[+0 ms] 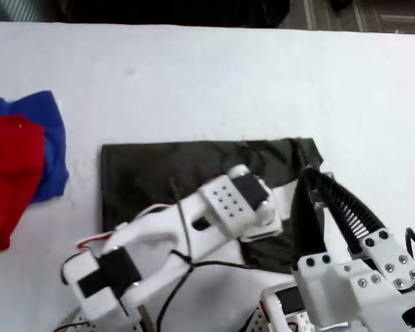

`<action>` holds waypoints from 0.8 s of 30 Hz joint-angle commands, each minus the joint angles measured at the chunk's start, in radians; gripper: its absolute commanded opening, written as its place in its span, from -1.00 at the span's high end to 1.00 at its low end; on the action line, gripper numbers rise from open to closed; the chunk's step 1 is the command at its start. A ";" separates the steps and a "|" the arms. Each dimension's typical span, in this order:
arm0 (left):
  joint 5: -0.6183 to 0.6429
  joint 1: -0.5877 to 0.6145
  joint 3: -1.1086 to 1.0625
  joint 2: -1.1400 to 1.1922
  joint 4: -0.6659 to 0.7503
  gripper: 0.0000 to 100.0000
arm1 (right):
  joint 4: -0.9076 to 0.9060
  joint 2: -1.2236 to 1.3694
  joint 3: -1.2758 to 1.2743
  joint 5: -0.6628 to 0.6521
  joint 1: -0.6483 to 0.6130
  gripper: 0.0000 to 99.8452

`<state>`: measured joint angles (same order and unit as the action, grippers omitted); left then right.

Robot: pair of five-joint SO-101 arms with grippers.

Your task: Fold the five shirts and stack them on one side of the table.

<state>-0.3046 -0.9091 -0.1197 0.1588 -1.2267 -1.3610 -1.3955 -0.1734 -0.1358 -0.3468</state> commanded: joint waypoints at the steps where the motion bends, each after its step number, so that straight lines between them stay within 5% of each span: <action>1: 0.003 -0.036 0.140 0.068 -0.002 0.69 | 0.002 0.004 0.020 0.009 -0.033 0.96; 24: -0.032 -0.157 1.409 0.935 -0.554 0.57 | 0.079 0.005 0.012 0.011 -0.033 0.96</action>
<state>-0.3276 -1.0549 1.1370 1.0702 -1.7423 -1.3042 -1.3970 -0.1734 -0.1358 -0.3759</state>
